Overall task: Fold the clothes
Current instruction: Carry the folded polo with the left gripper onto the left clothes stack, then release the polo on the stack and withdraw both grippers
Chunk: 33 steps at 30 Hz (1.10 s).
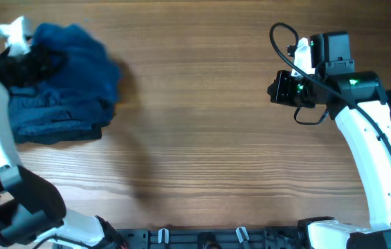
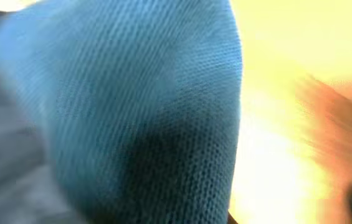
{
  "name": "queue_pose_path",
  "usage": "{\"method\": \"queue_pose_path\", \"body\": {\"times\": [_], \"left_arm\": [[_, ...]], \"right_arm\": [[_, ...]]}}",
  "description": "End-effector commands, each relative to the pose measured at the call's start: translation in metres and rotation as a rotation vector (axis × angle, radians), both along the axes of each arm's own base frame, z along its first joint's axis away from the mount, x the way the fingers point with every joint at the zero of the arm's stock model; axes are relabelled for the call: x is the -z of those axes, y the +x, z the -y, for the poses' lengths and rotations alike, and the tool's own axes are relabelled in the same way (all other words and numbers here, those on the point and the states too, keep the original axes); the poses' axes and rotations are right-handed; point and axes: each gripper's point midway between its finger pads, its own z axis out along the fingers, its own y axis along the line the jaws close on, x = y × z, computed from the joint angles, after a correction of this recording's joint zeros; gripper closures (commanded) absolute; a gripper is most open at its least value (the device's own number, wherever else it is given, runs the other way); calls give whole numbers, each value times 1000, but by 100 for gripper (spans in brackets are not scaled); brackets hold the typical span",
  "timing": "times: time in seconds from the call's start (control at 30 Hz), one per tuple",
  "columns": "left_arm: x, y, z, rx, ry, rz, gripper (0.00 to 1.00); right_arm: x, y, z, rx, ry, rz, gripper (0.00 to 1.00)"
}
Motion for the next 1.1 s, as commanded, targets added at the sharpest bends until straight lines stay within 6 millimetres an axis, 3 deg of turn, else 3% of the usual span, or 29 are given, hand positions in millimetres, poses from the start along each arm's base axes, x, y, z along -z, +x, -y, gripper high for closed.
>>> {"method": "queue_pose_path", "body": {"times": [0.0, 0.13, 0.17, 0.23, 0.27, 0.3, 0.33, 0.37, 0.4, 0.57, 0.63, 0.7, 0.8, 0.83, 0.9, 0.93, 1.03, 1.07], "left_arm": [[49, -18, -82, -173, 176, -156, 96], [94, -34, -134, -404, 214, -320, 93], [96, -42, -147, -476, 234, -350, 85], [94, -59, -171, -622, 285, -405, 88], [89, -68, -183, -701, 294, -414, 83], [85, -71, -188, -724, 282, -404, 51], [78, -71, -189, -725, 258, -381, 37], [69, -71, -189, -723, 235, -360, 14], [55, -70, -187, -716, 214, -332, 4], [-45, -69, -172, -703, 264, -156, 0], [-90, -66, -141, -594, 260, -45, 1], [-131, -63, -87, -417, 207, 87, 5], [-165, -76, -5, -188, 207, 179, 22], [-174, -88, 39, -59, 234, 205, 25], [-180, -107, 83, 56, 275, 211, 23], [-180, -120, 101, 96, 326, 199, 21], [-171, -152, 129, 84, 408, 116, 15], [-164, -165, 138, 91, 430, 71, 13]], "right_arm": [[-5, 1, 0, 26, 15, 1, 95], [-5, 1, 0, 46, 25, -9, 94], [-4, 0, 0, 47, 24, -16, 94], [-3, -3, 0, 47, 22, -29, 94], [-2, -4, 0, 47, 22, -33, 92], [-2, -4, 0, 47, 21, -35, 91], [-2, -5, 1, 47, 21, -36, 89], [-2, -5, 1, 47, 21, -36, 86], [-3, -5, 1, 47, 22, -33, 81], [-17, 3, -1, 26, 23, 47, 68], [-36, 10, -1, 17, 28, 127, 67], [-67, 15, -7, -48, 40, 260, 67], [-136, 16, -25, -194, 91, 536, 62], [-167, 10, -32, -240, 117, 645, 51], [-203, -5, -39, -291, 161, 768, 30], [-212, -11, -40, -299, 167, 795, 23], [-221, -26, -38, -296, 170, 813, 1], [-220, -30, -37, -288, 178, 801, 1]]}}
